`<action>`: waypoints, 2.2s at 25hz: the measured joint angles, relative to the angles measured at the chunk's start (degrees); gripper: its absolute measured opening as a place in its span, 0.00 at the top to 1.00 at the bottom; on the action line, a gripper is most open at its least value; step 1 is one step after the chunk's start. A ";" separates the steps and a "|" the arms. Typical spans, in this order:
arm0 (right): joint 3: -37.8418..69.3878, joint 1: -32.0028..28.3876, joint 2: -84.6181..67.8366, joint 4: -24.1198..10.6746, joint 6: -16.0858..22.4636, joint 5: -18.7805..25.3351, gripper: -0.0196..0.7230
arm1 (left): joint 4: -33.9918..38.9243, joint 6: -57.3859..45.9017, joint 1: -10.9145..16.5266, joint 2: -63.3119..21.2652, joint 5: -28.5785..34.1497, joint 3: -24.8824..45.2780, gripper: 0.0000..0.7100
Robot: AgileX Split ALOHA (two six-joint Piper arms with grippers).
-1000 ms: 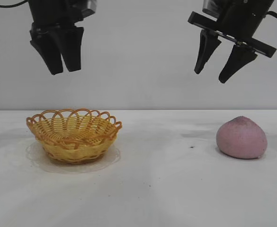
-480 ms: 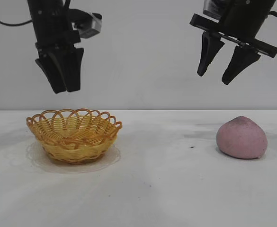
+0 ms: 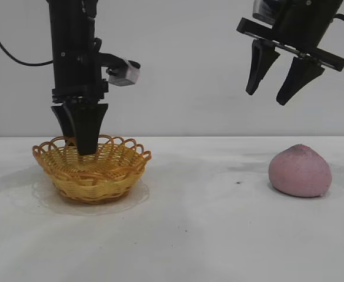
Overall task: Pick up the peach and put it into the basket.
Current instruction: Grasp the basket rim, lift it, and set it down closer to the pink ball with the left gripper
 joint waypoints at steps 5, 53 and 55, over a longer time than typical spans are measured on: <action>0.00 0.00 0.00 0.00 -0.12 0.00 0.49 | -0.06 0.00 -0.10 0.12 0.10 0.00 0.91; 0.00 0.00 0.00 -1.54 -0.35 -2.28 0.49 | -31.28 -39.24 -0.25 -14.11 -23.74 32.09 0.72; 0.00 0.00 0.00 -1.54 -0.35 -2.28 0.49 | -31.28 -39.11 -0.25 -14.11 -22.98 32.09 0.58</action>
